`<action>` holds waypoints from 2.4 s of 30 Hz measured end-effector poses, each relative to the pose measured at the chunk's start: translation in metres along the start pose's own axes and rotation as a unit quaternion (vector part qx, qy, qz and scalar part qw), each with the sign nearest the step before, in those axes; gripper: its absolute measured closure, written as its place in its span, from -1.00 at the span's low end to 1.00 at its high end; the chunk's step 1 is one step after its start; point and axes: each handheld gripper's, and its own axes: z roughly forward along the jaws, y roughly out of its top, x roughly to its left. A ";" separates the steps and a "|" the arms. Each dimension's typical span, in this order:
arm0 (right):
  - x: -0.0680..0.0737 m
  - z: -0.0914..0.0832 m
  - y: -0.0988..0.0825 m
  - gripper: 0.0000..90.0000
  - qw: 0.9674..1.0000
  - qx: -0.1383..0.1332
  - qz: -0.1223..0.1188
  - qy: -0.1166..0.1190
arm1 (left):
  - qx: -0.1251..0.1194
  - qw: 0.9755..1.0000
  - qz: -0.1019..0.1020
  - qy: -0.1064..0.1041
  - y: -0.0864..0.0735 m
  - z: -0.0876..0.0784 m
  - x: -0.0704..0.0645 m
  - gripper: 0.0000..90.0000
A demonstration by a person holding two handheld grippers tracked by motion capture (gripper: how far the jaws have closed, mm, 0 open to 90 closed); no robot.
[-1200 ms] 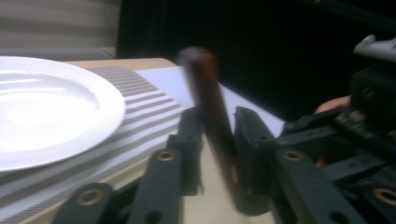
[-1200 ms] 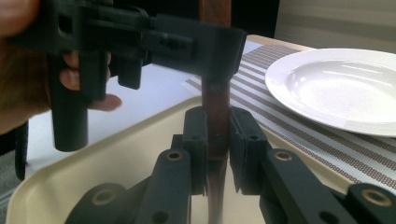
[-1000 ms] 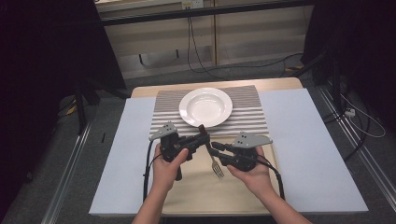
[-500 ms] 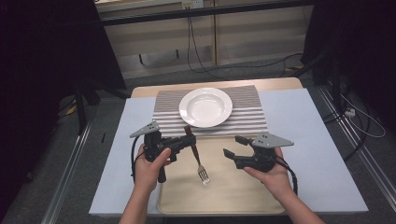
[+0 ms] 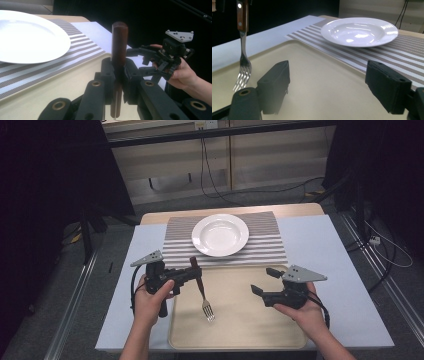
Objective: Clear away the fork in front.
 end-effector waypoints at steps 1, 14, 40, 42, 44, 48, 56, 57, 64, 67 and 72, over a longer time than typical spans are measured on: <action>0.000 0.000 0.000 -0.57 1.000 0.000 0.000 0.000 | 0.002 1.000 0.000 0.001 -0.001 -0.002 0.001 0.80; -0.011 -0.018 -0.012 -0.64 1.000 0.001 0.002 -0.019 | 0.030 0.999 -0.016 0.010 -0.009 -0.025 0.013 0.79; -0.018 -0.024 -0.015 -0.64 1.000 -0.006 0.003 -0.014 | 0.080 0.993 0.016 0.085 -0.045 0.004 0.045 0.51; -0.018 -0.023 -0.015 -0.64 1.000 -0.003 0.000 -0.013 | 0.084 0.992 0.016 0.091 -0.047 0.002 0.047 0.50; -0.017 -0.022 -0.015 -0.64 1.000 -0.002 0.000 -0.013 | 0.089 0.991 0.016 0.096 -0.050 0.002 0.049 0.48; -0.016 -0.022 -0.015 -0.64 1.000 0.000 -0.002 -0.011 | 0.096 0.990 0.018 0.100 -0.052 0.002 0.050 0.45; -0.019 -0.022 -0.016 -0.64 1.000 0.000 0.003 -0.016 | 0.113 0.986 0.026 0.122 -0.057 0.004 0.056 0.34; -0.019 -0.022 -0.016 -0.64 1.000 0.000 0.003 -0.016 | 0.113 0.986 0.026 0.122 -0.057 0.004 0.056 0.34; -0.020 -0.022 -0.016 -0.64 1.000 -0.001 0.006 -0.015 | 0.123 0.984 0.023 0.129 -0.061 0.007 0.060 0.30; -0.021 -0.022 -0.016 -0.64 1.000 -0.002 0.008 -0.017 | 0.129 0.983 0.022 0.129 -0.063 0.009 0.062 0.29; -0.023 -0.022 -0.016 -0.65 1.000 -0.003 0.010 -0.017 | 0.133 0.982 0.022 0.136 -0.065 0.009 0.063 0.27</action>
